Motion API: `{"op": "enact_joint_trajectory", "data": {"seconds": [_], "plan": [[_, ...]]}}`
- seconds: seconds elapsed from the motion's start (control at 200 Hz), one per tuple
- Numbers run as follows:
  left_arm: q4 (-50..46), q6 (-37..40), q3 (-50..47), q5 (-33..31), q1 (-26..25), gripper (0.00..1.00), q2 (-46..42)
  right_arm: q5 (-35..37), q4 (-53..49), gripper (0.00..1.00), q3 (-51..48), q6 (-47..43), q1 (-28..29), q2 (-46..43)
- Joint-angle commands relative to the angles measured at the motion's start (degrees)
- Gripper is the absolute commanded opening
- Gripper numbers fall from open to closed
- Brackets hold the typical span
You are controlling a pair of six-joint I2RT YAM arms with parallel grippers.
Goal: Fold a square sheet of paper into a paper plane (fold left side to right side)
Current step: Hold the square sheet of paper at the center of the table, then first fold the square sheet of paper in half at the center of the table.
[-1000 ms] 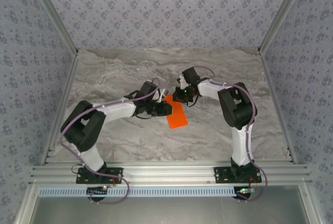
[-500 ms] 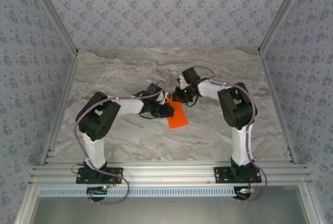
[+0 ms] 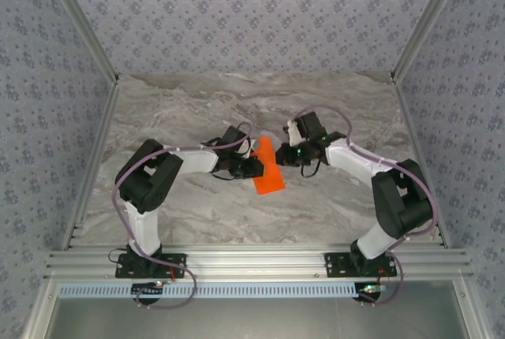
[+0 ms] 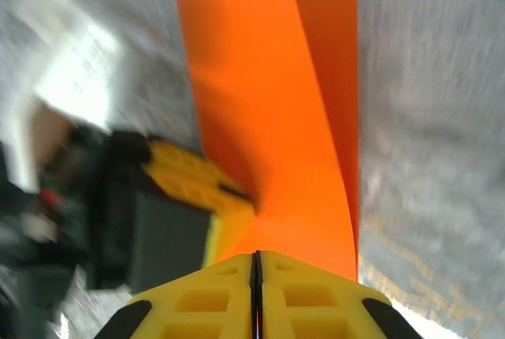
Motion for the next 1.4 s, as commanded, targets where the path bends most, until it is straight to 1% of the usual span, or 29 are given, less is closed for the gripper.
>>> {"op": "enact_joint_trajectory", "data": {"seconds": [0.0, 0.095, 0.235, 0.405, 0.55, 0.65, 0.804, 0.979, 1.174, 1.394], "plan": [[-3.58, -0.15, 0.19, -1.79, -0.53, 0.17, 0.53, -1.63, 0.92, 0.08, -4.24, 2.19, 2.96, 0.72], [-3.76, -0.03, 0.24, -1.86, -0.57, 0.17, 0.36, -0.48, 2.45, 0.07, -5.26, 3.35, 3.79, 2.85], [-4.21, 0.25, 0.56, -1.90, -0.55, 0.17, 0.30, 1.86, 1.91, 0.08, -4.89, 3.22, 4.17, 5.71], [-6.10, 1.45, 2.44, -1.77, -0.35, 0.17, 0.18, 5.44, -2.18, 0.08, -4.53, 2.33, 4.25, 7.19], [-8.72, 3.47, 5.26, -2.07, 1.12, 0.18, 0.60, 7.83, -5.58, 0.08, -5.34, 1.08, 4.38, 8.28], [-8.95, 5.90, 6.23, -4.89, 2.01, 0.18, 1.14, 8.34, -6.07, 0.08, -6.51, 0.73, 4.40, 8.84], [-6.23, 7.66, 7.44, -4.98, 4.37, 0.18, 3.74, 9.45, -7.44, 0.07, -7.29, 0.03, 4.42, 9.55], [-4.74, 7.77, 10.40, -3.46, 8.25, 0.18, 6.89, 10.44, -8.49, 0.07, -8.03, -0.63, 4.43, 9.38], [-5.98, 8.50, 13.67, -4.56, 11.33, 0.18, 9.80, 10.62, -8.59, 0.07, -8.80, -0.58, 4.34, 8.57], [-11.02, 10.62, 22.96, -5.23, 14.28, 0.18, 15.34, 9.68, -7.77, 0.07, -9.65, 0.39, 4.42, 8.00]]}}
